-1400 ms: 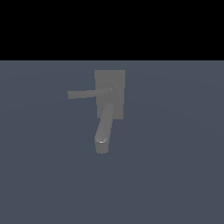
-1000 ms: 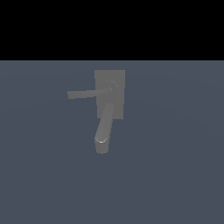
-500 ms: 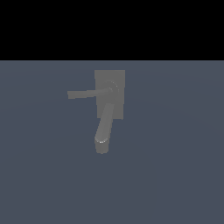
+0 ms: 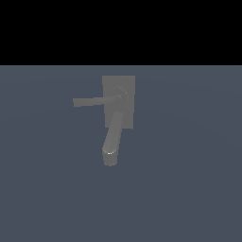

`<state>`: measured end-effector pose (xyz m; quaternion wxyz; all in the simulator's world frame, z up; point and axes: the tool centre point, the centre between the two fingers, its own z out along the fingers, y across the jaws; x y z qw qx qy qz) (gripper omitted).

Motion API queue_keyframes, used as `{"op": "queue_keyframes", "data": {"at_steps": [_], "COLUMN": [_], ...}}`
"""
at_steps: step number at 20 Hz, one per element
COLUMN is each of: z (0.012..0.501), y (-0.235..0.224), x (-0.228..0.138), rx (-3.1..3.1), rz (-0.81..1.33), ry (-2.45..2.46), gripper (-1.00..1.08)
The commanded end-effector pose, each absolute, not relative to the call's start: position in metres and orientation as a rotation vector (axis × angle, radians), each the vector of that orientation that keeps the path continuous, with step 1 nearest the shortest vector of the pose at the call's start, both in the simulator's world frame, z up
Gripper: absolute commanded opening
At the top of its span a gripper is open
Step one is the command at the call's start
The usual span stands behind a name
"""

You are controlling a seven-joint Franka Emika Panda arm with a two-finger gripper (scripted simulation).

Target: Turn on the faucet by rotating a designated handle.

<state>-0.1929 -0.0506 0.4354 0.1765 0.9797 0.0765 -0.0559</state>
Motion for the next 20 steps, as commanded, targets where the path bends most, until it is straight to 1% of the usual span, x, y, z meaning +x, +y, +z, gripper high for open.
{"op": "queue_keyframes", "data": {"at_steps": [1, 10, 20], "z": [0.427, 0.404, 0.395], "y": [-0.056, -0.068, -0.071], "x": [-0.183, -0.156, -0.143], "rx": [2.708, 2.522, 2.431], "rz": [-0.182, -0.232, -0.244], "ry": [0.253, 0.362, 0.415], "gripper": [-1.00, -1.00, -1.00]}}
